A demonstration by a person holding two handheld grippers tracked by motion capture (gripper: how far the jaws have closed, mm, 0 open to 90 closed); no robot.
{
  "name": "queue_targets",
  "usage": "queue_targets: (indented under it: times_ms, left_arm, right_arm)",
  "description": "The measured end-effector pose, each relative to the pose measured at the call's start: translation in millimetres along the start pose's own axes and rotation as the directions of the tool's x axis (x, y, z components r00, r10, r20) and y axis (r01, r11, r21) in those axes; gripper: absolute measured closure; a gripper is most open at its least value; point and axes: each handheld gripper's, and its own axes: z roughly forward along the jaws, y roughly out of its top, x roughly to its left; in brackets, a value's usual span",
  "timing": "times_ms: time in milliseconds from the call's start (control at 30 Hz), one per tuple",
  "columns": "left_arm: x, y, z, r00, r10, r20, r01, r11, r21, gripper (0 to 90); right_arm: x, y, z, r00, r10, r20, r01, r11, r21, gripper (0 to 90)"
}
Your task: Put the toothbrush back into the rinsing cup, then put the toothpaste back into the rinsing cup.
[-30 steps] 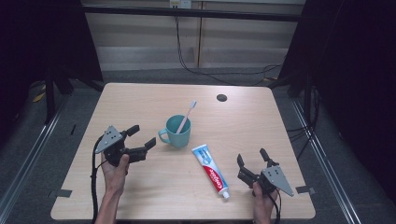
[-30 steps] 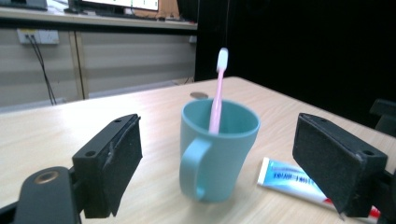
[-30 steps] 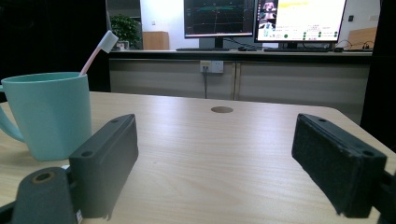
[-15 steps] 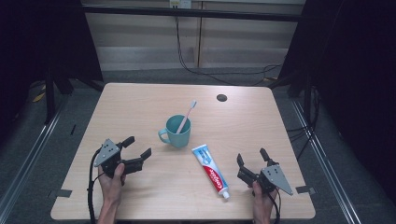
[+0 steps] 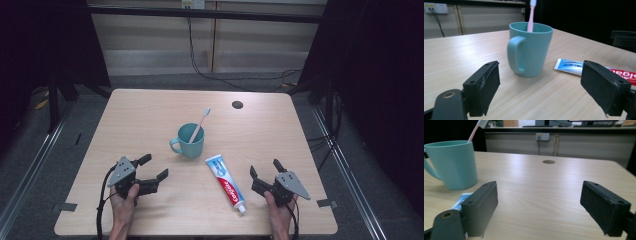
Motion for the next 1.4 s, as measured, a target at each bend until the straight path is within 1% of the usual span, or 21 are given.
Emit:
queue_targets:
  times_ms: [167,267,300,333,367,500,533,600,667,767,833,933,1000,1067,1100,1133,1233,1267,1300,1333,1400]
  left_arm:
    - [-1.3,-1.9,2.5,0.9999,-0.013,-0.002,0.013,0.9999,0.007,15.6]
    - [-2.8,-2.3,3.5,1.0,-0.002,0.008,0.002,0.9999,0.012,15.6]
    - [-3.8,-3.1,4.7,0.9999,-0.005,0.009,0.005,0.9999,0.016,15.6]
    - [-3.8,-3.1,4.7,0.9999,-0.005,0.009,0.005,0.9999,0.016,15.6]
    - [-4.1,-2.6,4.1,0.9998,-0.012,0.013,0.012,0.9999,0.005,15.6]
    - [-5.4,-3.4,5.6,0.9998,0.013,0.011,-0.014,0.9997,0.022,16.1]
    - [-6.2,-5.0,5.1,0.9998,0.016,0.007,-0.016,0.9996,0.023,15.8]
    - [-6.0,-8.9,2.5,0.9995,0.003,-0.032,-0.003,1.0,-0.007,16.6]
    - [-4.2,-12.6,0.6,0.9989,-0.027,-0.039,0.026,0.9996,-0.012,15.8]
    - [-6.0,-12.7,-0.4,0.9978,0.027,-0.061,-0.027,0.9996,-0.001,16.0]
    - [-5.0,-13.4,0.0,0.9985,0.016,-0.053,-0.016,0.9999,-0.002,15.8]
    - [-9.0,-14.8,1.5,0.997,0.034,-0.07,-0.033,0.9993,0.016,15.7]
    - [-11.2,-16.6,0.1,0.9958,0.036,-0.085,-0.037,0.9993,-0.011,16.2]
    - [-10.4,-17.8,-2.2,0.9951,0.009,-0.099,-0.013,0.9991,-0.041,15.7]
    - [-10.4,-17.8,-2.2,0.9951,0.009,-0.099,-0.013,0.9991,-0.041,15.8]
    - [-9.9,-18.2,-3.4,0.9942,-0.001,-0.108,-0.005,0.9988,-0.049,15.7]
    - [-11.1,-18.9,-4.3,0.9937,0.007,-0.112,-0.014,0.9982,-0.059,15.6]
    - [-11.1,-18.9,-4.3,0.9937,0.007,-0.112,-0.014,0.9982,-0.059,15.7]
    - [-12.0,-18.9,-4.2,0.993,0.022,-0.116,-0.029,0.9978,-0.06,15.7]
    - [-14.2,-19.4,-4.7,0.992,0.029,-0.123,-0.037,0.9971,-0.067,15.7]
    - [-13.8,-20.5,-7.0,0.9913,0.031,-0.128,-0.042,0.9951,-0.089,15.6]
  right_arm:
    - [4.1,6.4,10.0,0.9972,0.051,-0.054,-0.047,0.995,0.088,13.8]
    - [8.6,14.2,14.1,0.9964,0.035,-0.077,-0.025,0.991,0.129,14.5]
    - [12.6,23.7,18.0,0.9941,0.018,-0.107,-0.001,0.987,0.158,16.8]
    - [12.6,23.7,18.0,0.9941,0.018,-0.107,-0.001,0.987,0.158,16.8]
    - [15.0,33.4,20.5,0.989,0.007,-0.148,0.02,0.983,0.18,19.3]
    - [17.8,44.7,23.3,0.9842,0.004,-0.177,0.033,0.978,0.207,22.6]
    - [18.9,49.6,25.7,0.9781,0.018,-0.208,0.031,0.973,0.23,24.6]
    - [19.5,53.2,29.4,0.9735,0.013,-0.228,0.051,0.961,0.272,27.4]
    - [19.6,56.4,32.4,0.9692,0.019,-0.246,0.059,0.95,0.307,28.9]
    - [20.6,61.3,35.8,0.9595,0.019,-0.281,0.088,0.928,0.363,32.2]
    - [21.4,63.3,37.9,0.9535,0.023,-0.301,0.104,0.911,0.4,33.4]
    - [23.3,63.3,42.1,0.9408,0.029,-0.338,0.136,0.879,0.456,34.3]
    - [23.7,62.6,44.6,0.9361,0.039,-0.35,0.148,0.857,0.493,34.5]
    - [24.8,61.7,47.0,0.9331,0.051,-0.356,0.153,0.839,0.522,33.9]
    - [24.8,61.7,47.0,0.9331,0.051,-0.356,0.153,0.839,0.522,33.9]
    - [26.5,60.8,50.2,0.9294,0.065,-0.363,0.158,0.819,0.552,33.4]
    - [31.0,60.3,56.4,0.9262,0.084,-0.368,0.171,0.776,0.608,31.2]
    - [31.0,60.3,56.4,0.9262,0.084,-0.368,0.171,0.776,0.608,31.2]
    - [32.6,60.5,58.2,0.9262,0.087,-0.367,0.175,0.762,0.623,31.2]
    - [34.2,61.5,61.6,0.9247,0.096,-0.368,0.18,0.741,0.646,31.3]
    - [34.5,63.0,63.9,0.9213,0.11,-0.373,0.178,0.734,0.656,32.4]
